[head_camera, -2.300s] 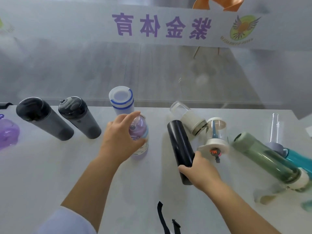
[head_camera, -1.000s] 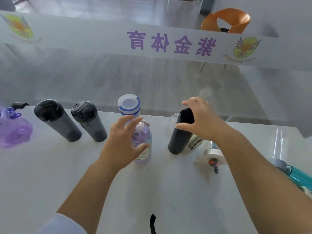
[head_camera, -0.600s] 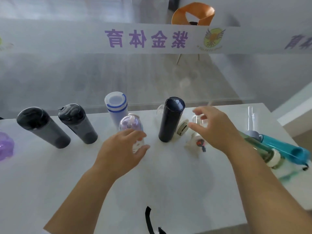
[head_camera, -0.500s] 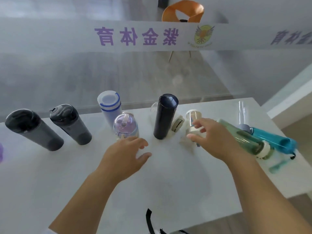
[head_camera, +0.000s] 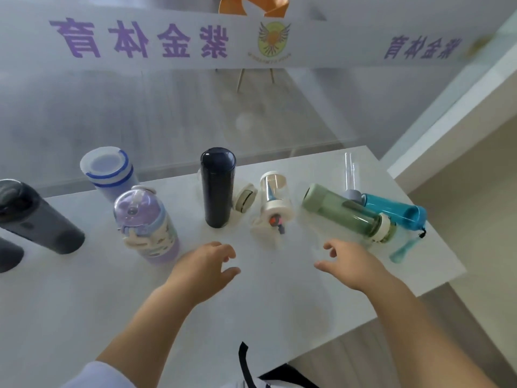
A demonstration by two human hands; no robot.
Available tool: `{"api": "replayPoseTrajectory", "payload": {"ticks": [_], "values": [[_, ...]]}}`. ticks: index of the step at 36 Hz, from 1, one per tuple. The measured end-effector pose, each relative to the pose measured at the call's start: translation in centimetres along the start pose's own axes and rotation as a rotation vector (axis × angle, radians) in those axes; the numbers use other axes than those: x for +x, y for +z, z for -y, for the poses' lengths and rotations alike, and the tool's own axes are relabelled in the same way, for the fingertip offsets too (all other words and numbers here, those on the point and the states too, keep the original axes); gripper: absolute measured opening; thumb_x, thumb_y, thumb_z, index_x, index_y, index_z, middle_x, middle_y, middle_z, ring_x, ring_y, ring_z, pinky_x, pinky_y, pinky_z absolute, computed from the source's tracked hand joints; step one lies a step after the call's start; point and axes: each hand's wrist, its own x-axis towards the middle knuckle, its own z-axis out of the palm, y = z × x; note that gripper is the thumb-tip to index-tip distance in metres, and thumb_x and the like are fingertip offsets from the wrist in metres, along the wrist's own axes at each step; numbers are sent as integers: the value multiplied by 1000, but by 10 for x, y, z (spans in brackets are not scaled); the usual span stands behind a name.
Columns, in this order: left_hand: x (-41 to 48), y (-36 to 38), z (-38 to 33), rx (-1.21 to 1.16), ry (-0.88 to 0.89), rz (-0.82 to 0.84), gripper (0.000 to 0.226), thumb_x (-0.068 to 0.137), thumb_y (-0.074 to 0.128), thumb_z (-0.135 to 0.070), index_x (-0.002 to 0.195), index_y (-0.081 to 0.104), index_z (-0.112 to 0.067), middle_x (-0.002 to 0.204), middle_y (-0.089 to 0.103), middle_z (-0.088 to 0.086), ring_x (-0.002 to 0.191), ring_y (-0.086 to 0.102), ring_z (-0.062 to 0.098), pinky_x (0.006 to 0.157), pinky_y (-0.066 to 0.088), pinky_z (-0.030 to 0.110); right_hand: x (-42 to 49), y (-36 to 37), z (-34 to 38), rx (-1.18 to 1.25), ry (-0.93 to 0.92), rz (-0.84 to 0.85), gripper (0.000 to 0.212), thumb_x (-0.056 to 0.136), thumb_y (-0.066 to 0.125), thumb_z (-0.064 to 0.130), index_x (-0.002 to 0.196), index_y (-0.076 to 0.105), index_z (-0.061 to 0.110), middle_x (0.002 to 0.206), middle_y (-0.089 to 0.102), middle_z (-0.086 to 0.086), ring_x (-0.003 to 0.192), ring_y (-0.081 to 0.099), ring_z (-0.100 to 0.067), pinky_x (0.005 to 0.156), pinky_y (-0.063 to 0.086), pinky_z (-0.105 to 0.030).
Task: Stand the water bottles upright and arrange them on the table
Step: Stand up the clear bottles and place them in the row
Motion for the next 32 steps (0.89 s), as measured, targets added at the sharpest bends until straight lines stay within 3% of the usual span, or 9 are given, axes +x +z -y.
{"api": "replayPoseTrajectory", "payload": {"ticks": [6, 11, 16, 19, 22, 24, 26, 28, 32], "values": [[38, 14, -30, 19, -31, -36, 41, 87, 59, -41, 126, 49, -31, 127, 53, -11, 107, 58, 15, 81, 50, 25, 40, -11, -23, -65, -67, -11, 53, 84, 59, 48, 130, 48, 25, 130, 56, 2, 112, 57, -20, 93, 49, -38], [78, 22, -45, 125, -14, -109, 49, 87, 59, -28, 133, 43, -27, 135, 45, -6, 124, 42, 20, 99, 41, 32, 83, -24, -29, -162, -280, -19, 50, 86, 58, 46, 129, 47, 22, 130, 54, 1, 117, 53, -21, 96, 46, -38], [122, 29, -39, 278, 32, -310, 80, 44, 84, -6, 116, 50, -18, 113, 58, 5, 101, 51, 29, 65, 57, 36, 121, -36, -23, -255, -525, -71, 49, 88, 56, 42, 131, 46, 20, 130, 53, -1, 119, 49, -23, 96, 45, -36], [144, 23, -36, 421, 62, -412, 75, 37, 74, 5, 110, 61, -6, 116, 56, 10, 105, 48, 33, 75, 56, 40, 140, -38, -16, -306, -666, -77, 49, 88, 58, 38, 131, 47, 17, 131, 52, -3, 119, 48, -25, 99, 42, -35], [165, 21, -39, 650, 50, -272, 62, 46, 69, 4, 108, 64, 5, 114, 65, 20, 115, 53, 40, 96, 49, 51, 156, -39, -7, -351, -790, -59, 46, 83, 64, 30, 125, 52, 13, 124, 56, -8, 115, 50, -31, 95, 45, -41], [175, 23, -38, 669, 15, -162, 57, 70, 61, 0, 125, 51, 7, 134, 51, 23, 131, 39, 44, 107, 35, 55, 165, -38, -1, -407, -910, -70, 45, 70, 75, 22, 111, 60, 9, 111, 62, -12, 102, 57, -36, 81, 52, -46], [183, 25, -35, 655, -93, -101, 57, 71, 67, -7, 125, 53, 2, 137, 49, 22, 132, 38, 44, 105, 38, 54, 175, -35, 5, -427, -989, -94, 51, 52, 84, 15, 98, 64, 9, 100, 66, -13, 89, 63, -37, 65, 56, -45], [187, 15, -45, 623, -193, -86, 72, 48, 87, -18, 115, 63, -5, 124, 61, 16, 119, 54, 40, 88, 53, 44, 180, -33, 14, -468, -1089, -132, 58, 43, 85, 11, 98, 64, 11, 102, 66, -12, 93, 65, -37, 61, 57, -42], [198, 13, -51, 592, -260, -27, 69, 79, 65, -14, 137, 28, -15, 145, 27, 9, 140, 19, 34, 94, 41, 40, 190, -28, 27, -559, -1269, -159, 68, 38, 79, 5, 104, 64, 17, 105, 66, -12, 95, 65, -35, 60, 57, -34]]}}
